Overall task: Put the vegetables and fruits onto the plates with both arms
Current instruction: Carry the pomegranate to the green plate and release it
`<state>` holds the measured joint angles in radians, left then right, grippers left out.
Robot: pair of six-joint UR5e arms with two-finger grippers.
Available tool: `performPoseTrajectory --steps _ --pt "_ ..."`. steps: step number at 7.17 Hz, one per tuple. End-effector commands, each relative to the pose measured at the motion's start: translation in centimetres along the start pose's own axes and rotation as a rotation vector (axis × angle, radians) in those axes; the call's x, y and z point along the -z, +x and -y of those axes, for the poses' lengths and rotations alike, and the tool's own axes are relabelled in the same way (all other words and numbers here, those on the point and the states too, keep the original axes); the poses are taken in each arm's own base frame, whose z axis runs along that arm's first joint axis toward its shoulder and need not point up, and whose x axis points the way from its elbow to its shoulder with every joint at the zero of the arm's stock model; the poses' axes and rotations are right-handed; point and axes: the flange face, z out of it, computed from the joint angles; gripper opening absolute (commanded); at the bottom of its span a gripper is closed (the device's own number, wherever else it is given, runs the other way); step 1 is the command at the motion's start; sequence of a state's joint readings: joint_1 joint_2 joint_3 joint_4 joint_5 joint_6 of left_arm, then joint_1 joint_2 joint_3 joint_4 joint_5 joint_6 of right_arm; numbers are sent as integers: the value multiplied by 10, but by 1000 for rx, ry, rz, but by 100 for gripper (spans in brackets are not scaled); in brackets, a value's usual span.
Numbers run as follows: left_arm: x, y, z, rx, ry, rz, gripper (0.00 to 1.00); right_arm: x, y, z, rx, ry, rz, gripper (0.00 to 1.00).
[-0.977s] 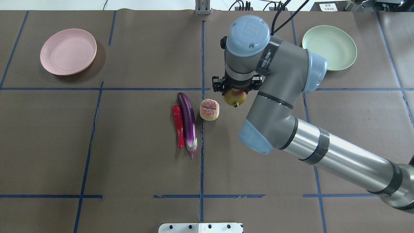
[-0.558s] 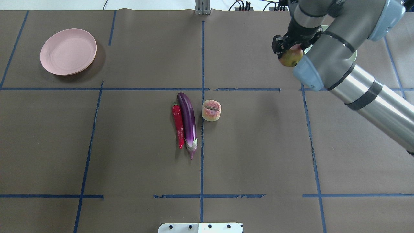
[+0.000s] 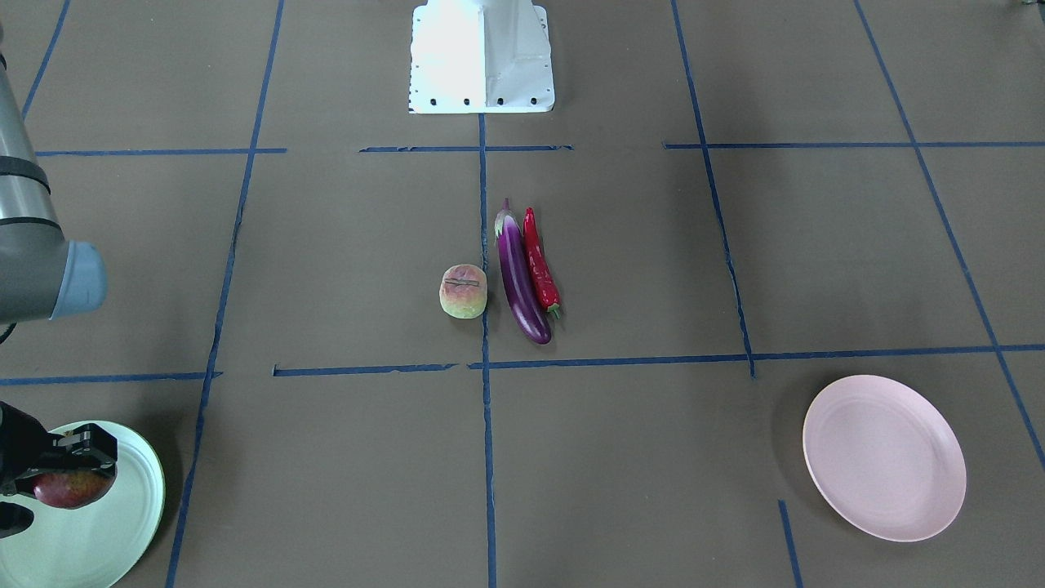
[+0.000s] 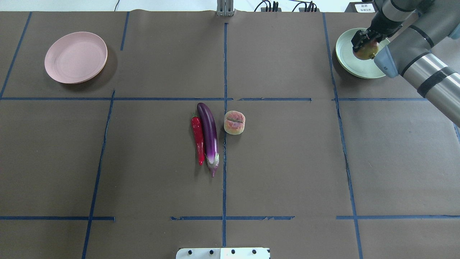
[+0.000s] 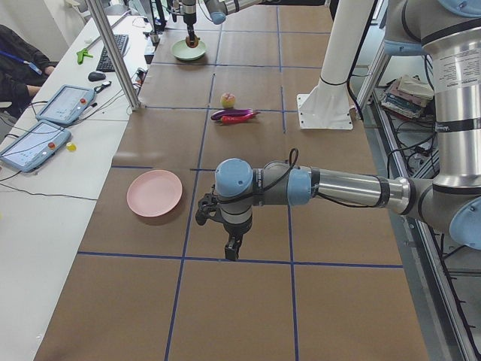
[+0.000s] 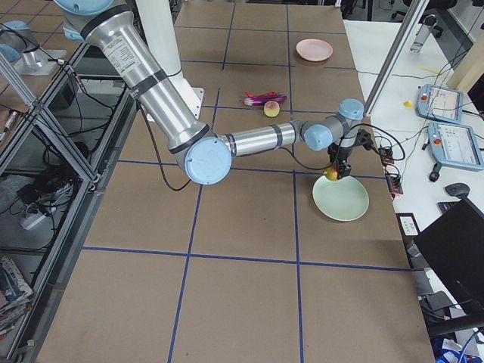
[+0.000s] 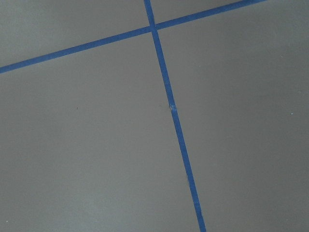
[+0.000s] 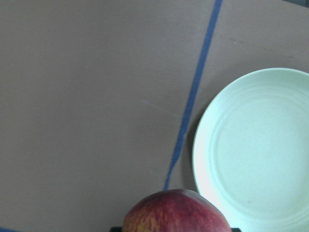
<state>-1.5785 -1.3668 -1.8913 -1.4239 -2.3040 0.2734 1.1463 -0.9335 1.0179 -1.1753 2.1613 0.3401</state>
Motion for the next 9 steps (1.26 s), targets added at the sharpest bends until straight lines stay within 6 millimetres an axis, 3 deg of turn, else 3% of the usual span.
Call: performPoseTrajectory --steps 1,2,3,5,7,8,9 --pt "0 0 0 -2 -1 0 100 -28 25 -11 -9 -16 -11 70" --pt "0 1 1 -4 1 0 100 -32 29 -16 -6 -11 -12 100" --pt "2 2 2 -11 6 2 100 -33 31 -21 -5 1 -6 100" --pt "15 16 10 -54 36 12 100 4 21 -8 -38 32 5 100" --pt "43 35 47 -219 219 65 100 51 7 -5 -61 28 48 100" --pt "49 44 59 -280 273 72 100 70 14 -21 -72 33 69 100" --pt "38 86 93 -245 254 12 100 78 24 -42 -80 35 84 100"
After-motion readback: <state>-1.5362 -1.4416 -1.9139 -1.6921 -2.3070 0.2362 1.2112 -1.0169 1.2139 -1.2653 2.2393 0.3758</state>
